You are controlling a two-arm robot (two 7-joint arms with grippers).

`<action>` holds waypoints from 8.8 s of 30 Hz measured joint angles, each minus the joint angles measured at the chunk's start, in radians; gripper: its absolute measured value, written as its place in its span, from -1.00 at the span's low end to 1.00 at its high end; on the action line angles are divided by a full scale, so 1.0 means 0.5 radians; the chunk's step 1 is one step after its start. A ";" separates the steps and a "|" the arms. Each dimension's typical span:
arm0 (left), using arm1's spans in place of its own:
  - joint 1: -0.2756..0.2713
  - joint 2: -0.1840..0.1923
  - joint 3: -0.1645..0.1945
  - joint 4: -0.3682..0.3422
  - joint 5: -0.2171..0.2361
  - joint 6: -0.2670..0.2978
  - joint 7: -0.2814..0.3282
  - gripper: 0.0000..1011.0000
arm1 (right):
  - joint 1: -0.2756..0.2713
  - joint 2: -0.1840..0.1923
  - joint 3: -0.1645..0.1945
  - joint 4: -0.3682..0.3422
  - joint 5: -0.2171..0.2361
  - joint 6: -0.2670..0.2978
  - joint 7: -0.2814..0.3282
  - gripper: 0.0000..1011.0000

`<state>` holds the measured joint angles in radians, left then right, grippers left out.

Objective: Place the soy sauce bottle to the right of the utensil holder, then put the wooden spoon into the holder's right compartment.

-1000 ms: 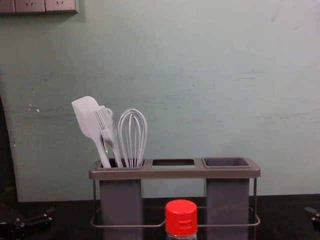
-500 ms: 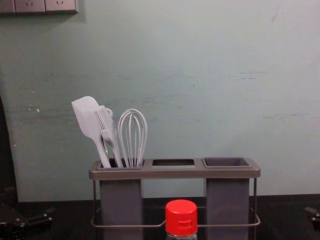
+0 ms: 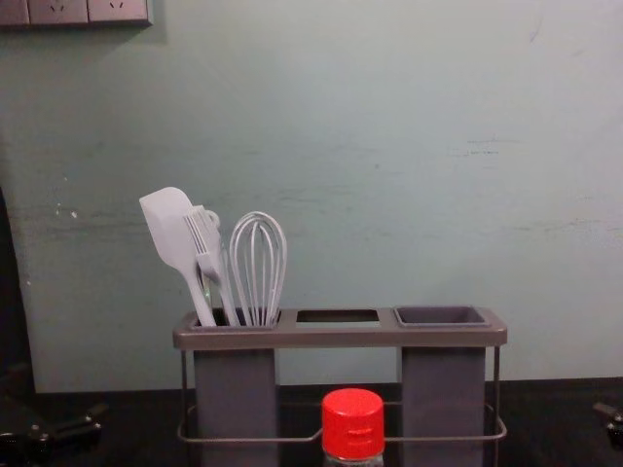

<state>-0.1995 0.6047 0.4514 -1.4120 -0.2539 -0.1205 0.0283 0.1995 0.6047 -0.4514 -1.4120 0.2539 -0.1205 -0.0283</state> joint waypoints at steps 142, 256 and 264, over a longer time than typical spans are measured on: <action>0.000 0.000 0.000 0.000 0.000 0.000 0.000 0.99 | 0.100 -0.043 -0.236 -0.416 0.520 0.124 1.428 0.45; 0.000 0.000 0.000 0.000 0.000 0.000 0.000 0.99 | 0.255 -0.094 0.248 0.125 0.575 0.155 1.249 -0.23; 0.000 0.000 0.000 0.000 0.000 0.000 0.000 0.99 | 0.262 -0.100 0.243 0.141 0.574 0.166 1.242 -0.22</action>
<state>-0.1995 0.6047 0.4514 -1.4120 -0.2539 -0.1205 0.0283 0.3307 0.5546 -0.3297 -1.3417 0.5409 -0.0377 0.5930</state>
